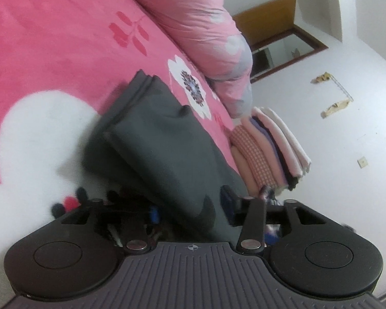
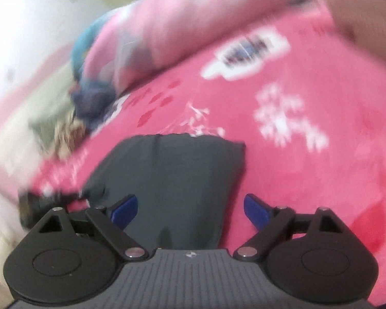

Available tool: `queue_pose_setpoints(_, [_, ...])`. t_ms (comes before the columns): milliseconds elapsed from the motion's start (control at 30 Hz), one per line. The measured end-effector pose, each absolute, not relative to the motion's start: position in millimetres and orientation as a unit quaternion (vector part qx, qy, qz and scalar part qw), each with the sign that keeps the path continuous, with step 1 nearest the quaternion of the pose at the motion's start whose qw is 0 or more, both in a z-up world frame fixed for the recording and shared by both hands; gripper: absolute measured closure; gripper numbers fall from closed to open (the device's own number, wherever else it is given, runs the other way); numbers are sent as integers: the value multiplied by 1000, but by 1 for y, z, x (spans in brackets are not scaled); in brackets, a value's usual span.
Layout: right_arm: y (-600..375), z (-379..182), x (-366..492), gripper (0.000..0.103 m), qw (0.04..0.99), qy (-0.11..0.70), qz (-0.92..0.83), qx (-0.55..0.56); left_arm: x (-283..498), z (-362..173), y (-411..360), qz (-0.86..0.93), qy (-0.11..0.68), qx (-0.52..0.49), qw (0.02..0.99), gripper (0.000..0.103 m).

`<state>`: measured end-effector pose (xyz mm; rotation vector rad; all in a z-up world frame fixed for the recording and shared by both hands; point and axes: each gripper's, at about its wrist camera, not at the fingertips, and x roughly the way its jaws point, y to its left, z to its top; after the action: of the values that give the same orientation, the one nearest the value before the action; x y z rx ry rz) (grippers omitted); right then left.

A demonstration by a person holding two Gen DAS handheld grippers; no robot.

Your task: Fold clothes

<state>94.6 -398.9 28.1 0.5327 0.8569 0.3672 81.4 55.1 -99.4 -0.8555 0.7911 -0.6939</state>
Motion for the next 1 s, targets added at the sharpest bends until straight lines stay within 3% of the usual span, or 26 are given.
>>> queue_pose_setpoints(200, [-405,-16,136,11,810,439,211,328,85,-100,44,-315,374,-380,785,53])
queue_pose_setpoints(500, [-394,-22,181,15,777,450,279,341,80,-102,38,-324,368,-338,803,64])
queue_pose_setpoints(600, [-386,-22,185,26,777,451,283,336,75,-102,36,-319,361,-325,814,68])
queue_pose_setpoints(667, [-382,-24,184,50,778,450,279,338,72,-101,34,-315,357,-316,820,73])
queue_pose_setpoints(767, [-376,-27,184,78,779,449,273,342,67,-99,30,-308,350,-310,829,80])
queue_pose_setpoints(867, [-371,-29,183,86,782,446,266,345,61,-95,28,-307,339,-310,833,83])
queue_pose_setpoints(1000, [-368,-20,172,90,795,426,260,345,53,-89,27,-307,324,-316,837,88])
